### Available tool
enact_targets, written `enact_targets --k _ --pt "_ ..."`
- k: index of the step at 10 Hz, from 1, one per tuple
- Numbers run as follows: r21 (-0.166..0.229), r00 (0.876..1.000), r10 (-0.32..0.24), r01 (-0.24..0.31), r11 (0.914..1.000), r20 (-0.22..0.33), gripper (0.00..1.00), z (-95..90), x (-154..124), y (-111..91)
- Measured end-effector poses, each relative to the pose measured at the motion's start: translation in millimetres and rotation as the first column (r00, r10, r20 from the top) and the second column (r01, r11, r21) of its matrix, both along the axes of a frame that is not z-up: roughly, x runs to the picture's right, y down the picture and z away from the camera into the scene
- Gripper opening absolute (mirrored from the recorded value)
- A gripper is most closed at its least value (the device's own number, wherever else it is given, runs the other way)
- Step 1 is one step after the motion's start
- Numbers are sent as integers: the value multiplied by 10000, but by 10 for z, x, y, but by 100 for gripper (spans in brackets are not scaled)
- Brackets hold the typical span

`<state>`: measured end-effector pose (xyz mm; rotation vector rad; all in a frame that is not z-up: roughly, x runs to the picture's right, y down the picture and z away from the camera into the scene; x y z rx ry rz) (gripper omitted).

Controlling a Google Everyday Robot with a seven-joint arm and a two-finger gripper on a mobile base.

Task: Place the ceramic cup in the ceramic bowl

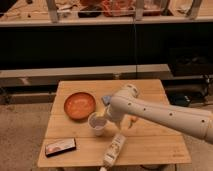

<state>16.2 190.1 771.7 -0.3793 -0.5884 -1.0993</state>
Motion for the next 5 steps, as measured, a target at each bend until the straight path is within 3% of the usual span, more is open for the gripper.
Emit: enact_targets --k 5 --pt "-59 9999 -105 105 9999 46 80 78 16 93"
